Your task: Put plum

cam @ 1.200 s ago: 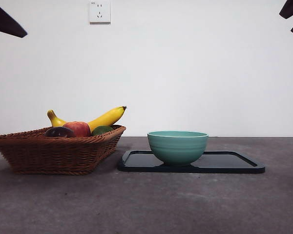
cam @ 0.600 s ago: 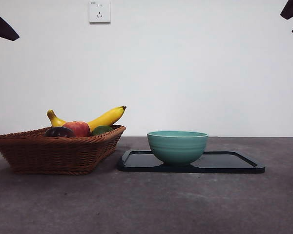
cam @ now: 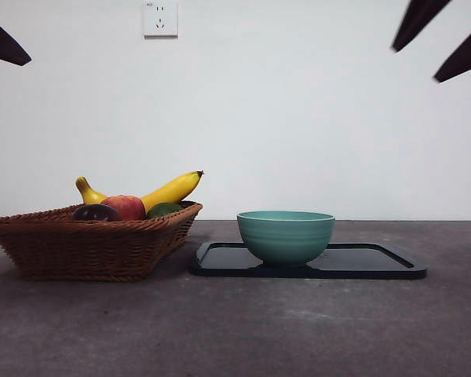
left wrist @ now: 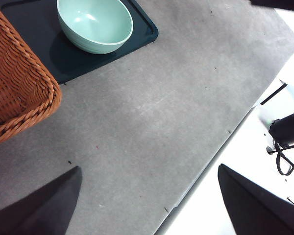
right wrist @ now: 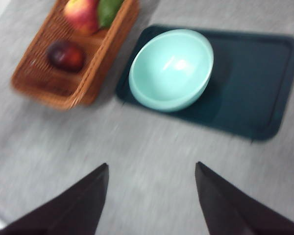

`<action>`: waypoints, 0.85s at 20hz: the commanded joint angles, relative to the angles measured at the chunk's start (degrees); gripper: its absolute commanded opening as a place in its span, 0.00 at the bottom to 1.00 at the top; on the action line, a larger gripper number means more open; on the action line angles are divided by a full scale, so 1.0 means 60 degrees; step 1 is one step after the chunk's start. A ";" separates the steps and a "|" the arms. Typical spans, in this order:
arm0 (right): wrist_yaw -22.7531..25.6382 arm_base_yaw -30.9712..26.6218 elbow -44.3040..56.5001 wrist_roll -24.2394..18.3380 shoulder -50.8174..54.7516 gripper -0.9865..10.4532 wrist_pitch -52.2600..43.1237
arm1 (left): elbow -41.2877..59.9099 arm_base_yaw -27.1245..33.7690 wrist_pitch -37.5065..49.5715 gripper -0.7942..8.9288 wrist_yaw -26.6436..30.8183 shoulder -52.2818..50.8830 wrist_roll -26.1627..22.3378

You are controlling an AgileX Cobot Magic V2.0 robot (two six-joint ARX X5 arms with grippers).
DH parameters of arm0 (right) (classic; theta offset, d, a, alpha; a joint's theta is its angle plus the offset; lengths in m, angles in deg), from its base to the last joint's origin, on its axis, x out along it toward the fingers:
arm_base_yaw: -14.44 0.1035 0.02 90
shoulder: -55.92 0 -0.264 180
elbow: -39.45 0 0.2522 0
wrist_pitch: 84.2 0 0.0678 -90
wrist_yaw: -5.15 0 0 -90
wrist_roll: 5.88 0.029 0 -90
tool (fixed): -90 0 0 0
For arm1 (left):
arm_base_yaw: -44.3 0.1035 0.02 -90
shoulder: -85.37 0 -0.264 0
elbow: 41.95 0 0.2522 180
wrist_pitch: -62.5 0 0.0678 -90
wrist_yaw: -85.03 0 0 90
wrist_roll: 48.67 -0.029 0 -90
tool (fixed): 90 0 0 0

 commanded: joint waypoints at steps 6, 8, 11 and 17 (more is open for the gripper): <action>0.0306 -0.0189 -0.2619 -0.0477 -0.4131 0.34 -0.0138 | -0.0135 -0.0036 0.0135 0.53 -0.0036 0.0058 -0.0186; 0.0321 -0.0189 -0.3140 -0.0568 -0.5042 0.34 -0.0138 | -0.0135 -0.0036 0.0138 0.53 -0.0036 0.0058 -0.0186; 0.0579 -0.0186 -0.3548 -0.0594 -0.6091 0.34 -0.0353 | -0.0135 -0.0036 0.0138 0.53 -0.0036 0.0058 -0.0186; 0.0725 -0.0160 -0.3563 -0.0612 -0.7464 0.34 -0.1359 | -0.0135 -0.0036 0.0138 0.53 -0.0036 0.0058 -0.0186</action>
